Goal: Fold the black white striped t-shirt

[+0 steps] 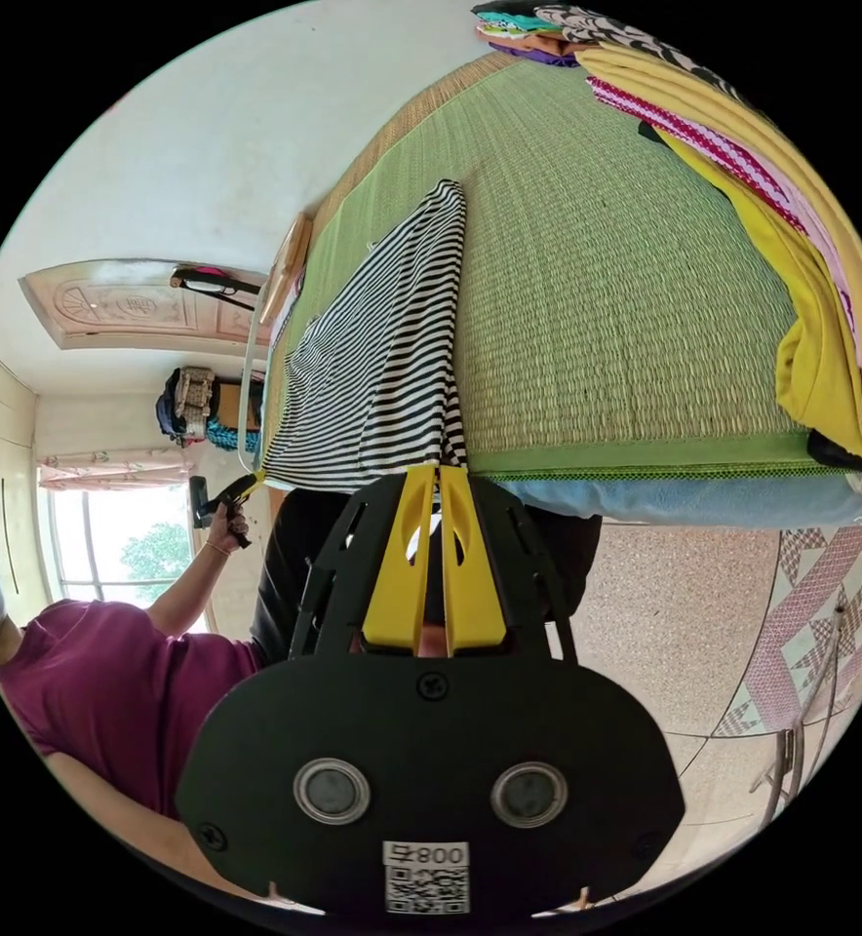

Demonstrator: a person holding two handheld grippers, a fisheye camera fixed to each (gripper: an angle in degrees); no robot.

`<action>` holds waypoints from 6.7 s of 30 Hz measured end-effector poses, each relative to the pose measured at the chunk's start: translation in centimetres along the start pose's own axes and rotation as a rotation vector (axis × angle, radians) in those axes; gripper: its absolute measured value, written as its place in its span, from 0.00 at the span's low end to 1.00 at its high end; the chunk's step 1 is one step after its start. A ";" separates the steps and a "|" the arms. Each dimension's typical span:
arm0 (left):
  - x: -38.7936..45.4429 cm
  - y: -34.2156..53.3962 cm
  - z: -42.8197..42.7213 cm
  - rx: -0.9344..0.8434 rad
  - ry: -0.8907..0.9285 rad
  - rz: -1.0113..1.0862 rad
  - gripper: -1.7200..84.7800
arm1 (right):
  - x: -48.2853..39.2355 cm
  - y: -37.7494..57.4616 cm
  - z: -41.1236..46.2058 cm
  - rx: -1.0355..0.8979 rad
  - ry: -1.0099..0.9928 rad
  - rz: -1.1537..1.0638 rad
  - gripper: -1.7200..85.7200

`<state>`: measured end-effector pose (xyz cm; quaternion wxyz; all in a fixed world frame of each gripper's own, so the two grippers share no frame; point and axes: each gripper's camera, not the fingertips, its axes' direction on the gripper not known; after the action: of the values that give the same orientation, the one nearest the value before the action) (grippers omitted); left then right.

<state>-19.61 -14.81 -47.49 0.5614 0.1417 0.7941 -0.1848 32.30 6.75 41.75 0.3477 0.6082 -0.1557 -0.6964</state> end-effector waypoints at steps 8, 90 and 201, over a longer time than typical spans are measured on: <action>0.6 2.3 4.9 -0.005 -0.095 -0.064 0.03 | 0.5 2.0 0.1 0.022 -0.076 0.018 0.03; 54.5 14.6 50.9 -0.171 0.142 0.844 0.03 | 1.9 -28.0 4.1 0.074 -0.201 0.068 0.06; -13.9 13.7 -27.3 0.171 0.423 -0.218 0.03 | -48.5 -34.2 50.3 -0.226 0.264 -0.356 0.05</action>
<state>-32.04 9.57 -28.01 0.3453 0.1377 0.8860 -0.2771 -24.94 53.34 66.35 0.3027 0.6690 0.0794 -0.6742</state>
